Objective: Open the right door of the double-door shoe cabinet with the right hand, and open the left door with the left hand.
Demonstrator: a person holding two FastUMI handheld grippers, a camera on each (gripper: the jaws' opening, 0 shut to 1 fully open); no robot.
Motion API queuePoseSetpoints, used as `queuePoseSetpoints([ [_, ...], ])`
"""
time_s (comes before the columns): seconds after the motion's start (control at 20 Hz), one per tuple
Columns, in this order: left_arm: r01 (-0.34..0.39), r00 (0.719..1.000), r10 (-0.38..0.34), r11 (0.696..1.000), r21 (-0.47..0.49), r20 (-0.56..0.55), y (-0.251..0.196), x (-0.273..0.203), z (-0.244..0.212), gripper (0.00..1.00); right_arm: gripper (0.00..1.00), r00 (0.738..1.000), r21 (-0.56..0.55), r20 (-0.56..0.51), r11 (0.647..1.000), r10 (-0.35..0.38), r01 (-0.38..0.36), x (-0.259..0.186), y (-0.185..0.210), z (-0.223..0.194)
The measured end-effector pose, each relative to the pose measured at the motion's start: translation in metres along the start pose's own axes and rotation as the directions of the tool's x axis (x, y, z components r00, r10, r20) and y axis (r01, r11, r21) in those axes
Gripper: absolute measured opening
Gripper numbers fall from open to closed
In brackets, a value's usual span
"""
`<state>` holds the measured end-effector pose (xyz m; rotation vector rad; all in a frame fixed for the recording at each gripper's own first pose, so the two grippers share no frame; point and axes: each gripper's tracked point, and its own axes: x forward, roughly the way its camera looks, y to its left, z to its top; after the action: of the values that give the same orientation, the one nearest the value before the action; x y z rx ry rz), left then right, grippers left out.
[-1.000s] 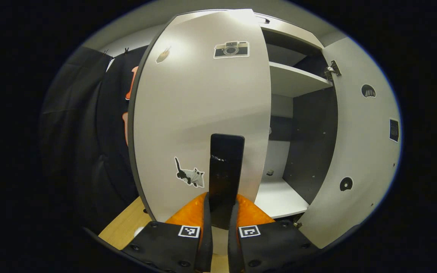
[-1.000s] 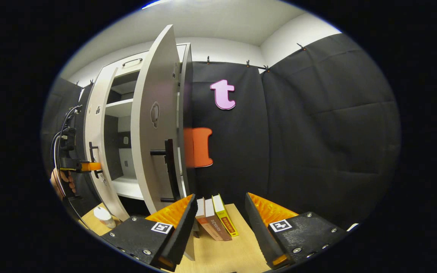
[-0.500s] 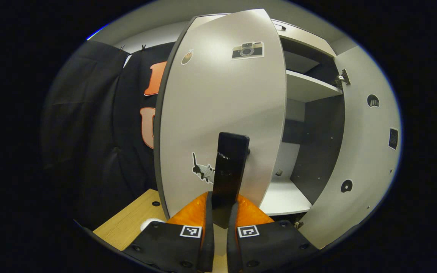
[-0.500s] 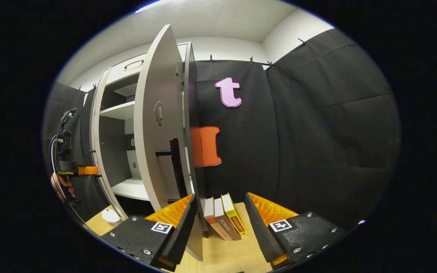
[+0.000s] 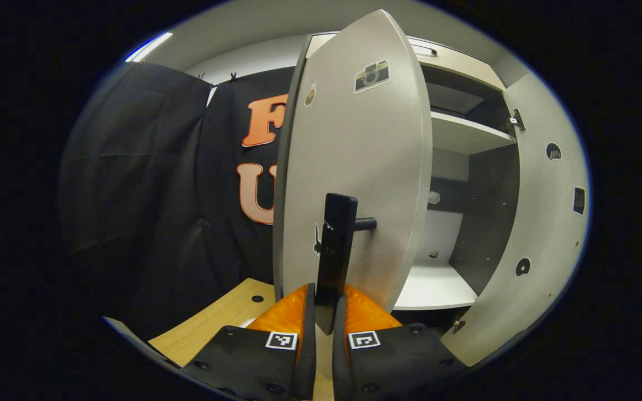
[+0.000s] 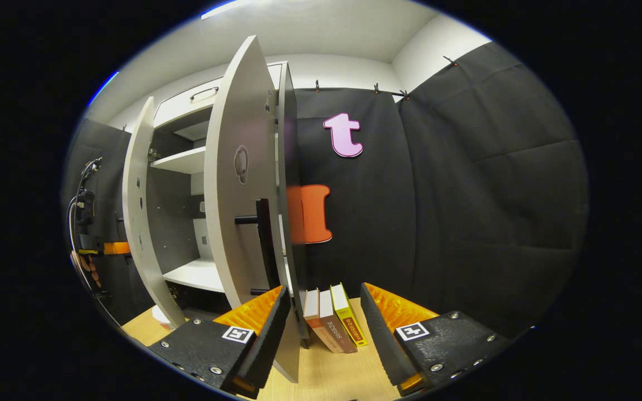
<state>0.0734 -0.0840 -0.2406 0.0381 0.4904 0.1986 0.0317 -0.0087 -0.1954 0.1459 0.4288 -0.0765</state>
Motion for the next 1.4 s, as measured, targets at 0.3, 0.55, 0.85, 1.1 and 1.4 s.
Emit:
queuePoseSetpoints([
  [0.3,-0.042,0.999,0.041,0.998,0.055,0.021,0.018,-0.008,-0.004,0.19,0.92,1.0,-0.003,0.002,1.0,0.015,-0.015,0.003,0.008,0.002],
  [0.55,-0.084,0.996,0.078,0.987,0.135,0.045,0.033,-0.012,0.0,0.19,0.86,1.0,-0.03,0.012,1.0,0.003,-0.003,-0.001,0.01,0.002],
  [0.85,-0.038,0.999,0.034,0.993,0.108,0.039,0.039,-0.011,0.002,0.19,0.86,1.0,-0.025,0.022,1.0,-0.001,0.002,0.0,0.016,0.007],
  [1.1,-0.031,0.999,0.026,0.99,0.14,0.036,0.055,-0.013,0.004,0.17,0.86,0.999,-0.042,0.048,0.999,0.001,0.002,-0.001,0.024,0.013],
  [1.4,-0.06,0.998,0.056,0.994,0.092,0.041,0.083,-0.014,0.005,0.14,0.86,0.999,-0.055,0.053,0.998,0.008,-0.005,-0.001,0.033,0.015],
])
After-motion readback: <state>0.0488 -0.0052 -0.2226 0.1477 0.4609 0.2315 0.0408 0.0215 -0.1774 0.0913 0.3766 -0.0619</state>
